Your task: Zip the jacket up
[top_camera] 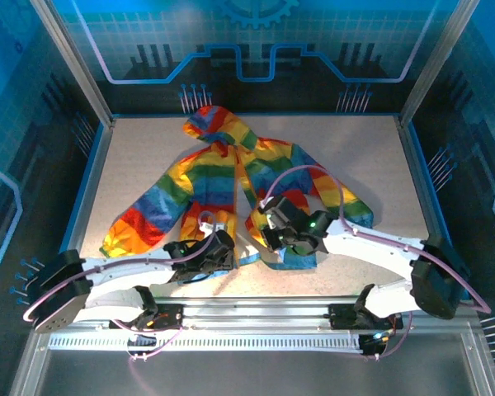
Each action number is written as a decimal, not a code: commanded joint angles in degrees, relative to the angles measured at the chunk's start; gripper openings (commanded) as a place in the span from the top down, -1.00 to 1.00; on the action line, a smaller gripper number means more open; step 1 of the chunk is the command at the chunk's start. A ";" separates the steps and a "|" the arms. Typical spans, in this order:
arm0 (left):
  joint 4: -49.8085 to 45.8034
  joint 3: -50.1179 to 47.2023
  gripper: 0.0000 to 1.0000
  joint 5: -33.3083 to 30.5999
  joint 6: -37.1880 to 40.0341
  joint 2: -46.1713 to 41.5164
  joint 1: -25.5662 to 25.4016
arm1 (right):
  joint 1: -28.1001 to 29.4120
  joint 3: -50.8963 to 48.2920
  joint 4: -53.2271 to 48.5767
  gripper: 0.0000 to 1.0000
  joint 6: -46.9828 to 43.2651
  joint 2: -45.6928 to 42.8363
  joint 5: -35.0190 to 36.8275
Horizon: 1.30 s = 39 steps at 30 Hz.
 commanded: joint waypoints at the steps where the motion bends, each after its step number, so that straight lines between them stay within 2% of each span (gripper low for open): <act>1: -2.68 -1.56 1.00 -1.67 -0.68 -2.57 0.11 | -2.16 -2.01 0.54 0.72 0.29 -0.48 -10.49; 6: -2.86 -4.32 1.00 -0.94 -1.88 -7.85 1.55 | -2.66 -3.29 5.44 0.71 2.59 3.21 -19.64; 9: -3.47 -6.10 1.00 -0.12 -2.13 -12.55 2.96 | -2.86 -3.61 8.08 0.61 5.12 6.19 -22.74; 12: -5.22 -7.05 1.00 0.56 -1.73 -17.97 4.21 | -2.85 -2.39 6.79 0.38 6.22 8.51 -22.10; 17: -7.19 -7.05 1.00 2.21 1.51 -26.92 5.38 | -2.80 -0.90 6.23 0.33 7.50 6.75 -19.93; 22: -5.20 -7.65 1.00 4.32 4.14 -32.87 6.02 | -2.84 -1.95 12.13 0.24 11.31 3.43 -19.44; 28: 6.13 -12.01 1.00 10.19 4.85 -30.28 7.09 | -3.49 -1.97 18.57 0.15 16.63 5.01 -23.39; 33: 19.93 -15.13 1.00 18.95 3.72 -25.21 12.02 | -3.61 -4.07 25.27 0.06 22.13 6.61 -28.78; 36: 19.72 -12.46 1.00 24.89 3.97 -22.52 15.62 | -4.06 -5.53 29.23 0.06 25.70 7.17 -30.28; 39: 18.06 -9.68 1.00 27.92 4.82 -21.38 17.02 | -4.48 -6.61 33.57 0.06 29.35 6.85 -31.91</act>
